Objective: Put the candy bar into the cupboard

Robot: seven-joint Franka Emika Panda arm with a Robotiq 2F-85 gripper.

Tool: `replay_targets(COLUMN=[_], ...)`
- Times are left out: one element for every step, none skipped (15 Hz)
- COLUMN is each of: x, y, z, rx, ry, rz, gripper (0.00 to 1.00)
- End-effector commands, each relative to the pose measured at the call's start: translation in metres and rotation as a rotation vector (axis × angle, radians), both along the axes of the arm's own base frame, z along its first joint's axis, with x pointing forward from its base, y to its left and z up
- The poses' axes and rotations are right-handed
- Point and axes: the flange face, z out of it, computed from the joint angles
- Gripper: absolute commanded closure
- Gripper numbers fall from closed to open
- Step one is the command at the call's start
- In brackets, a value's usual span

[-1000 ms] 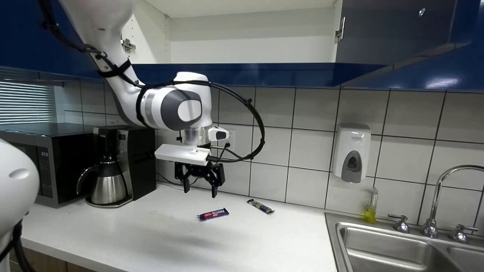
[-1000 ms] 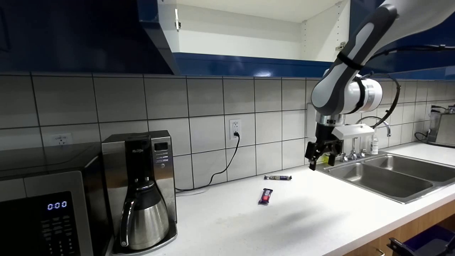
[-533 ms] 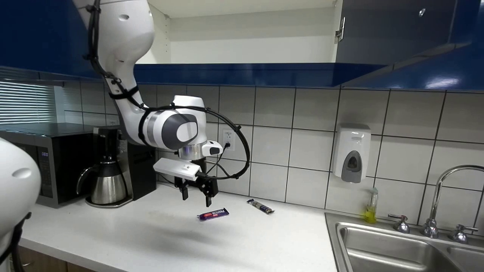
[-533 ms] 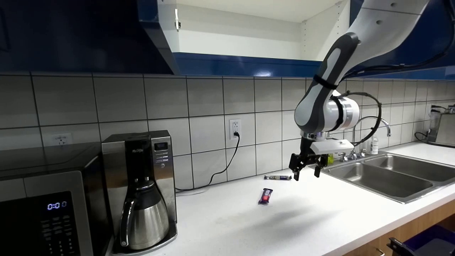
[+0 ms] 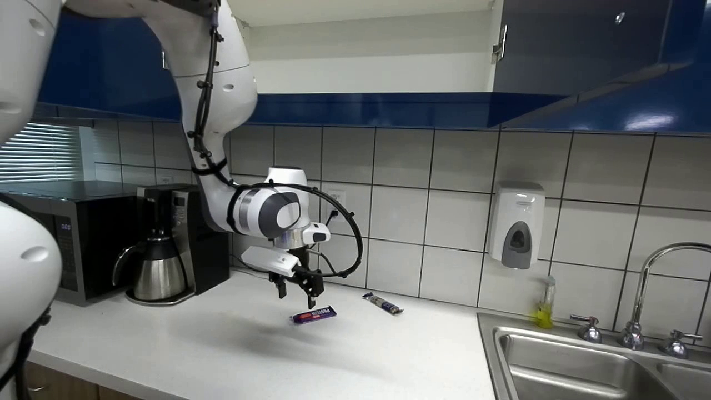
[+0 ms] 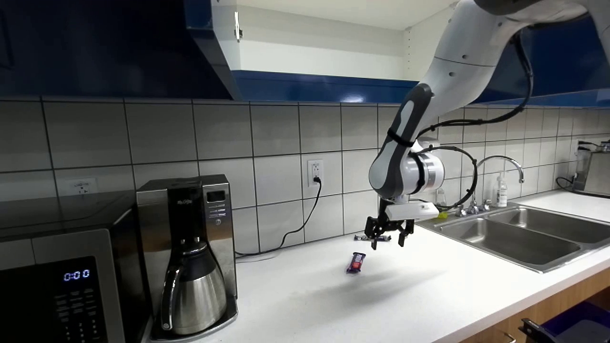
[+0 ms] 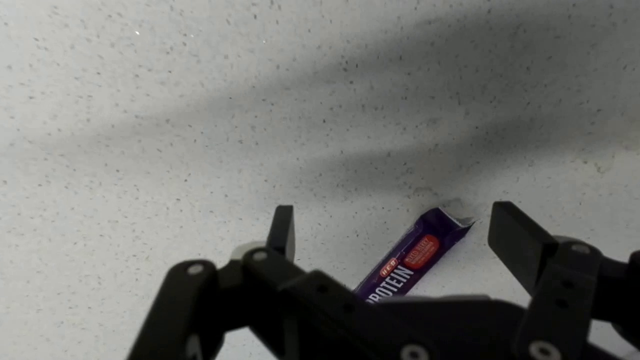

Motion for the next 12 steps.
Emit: replay_targets(x=[0.041,0.050,0.059,0.066,0.074,0.080,0.086,0.091,0.096,0.100,0.104,0.108], y=[0.008,0.011,0.014,0.017,0.022,0.024,0.027,0.030,0.031,0.032,0.031,0.032], z=[-0.017,-0.020,-0.024,-0.027,-0.031,-0.034,-0.038,-0.042,-0.046,-0.049,-0.052,-0.056], rx=[0.006,0.006,0.008,0.007,0.007,0.006,0.008,0.010,0.010,0.008,0.006,0.007], ry=[-0.025,-0.028,-0.035,-0.041,-0.044,-0.047,-0.046,-0.046,-0.046,-0.044,-0.044,-0.041], rz=[-0.047,-0.055,-0.062,-0.068,-0.074,-0.087,-0.096,-0.109,-0.125,-0.144,-0.160,-0.179], gripper=[0.00,0.00,0.00,0.00,0.00,0.00,0.00,0.00,0.00,0.00,0.00,0.00])
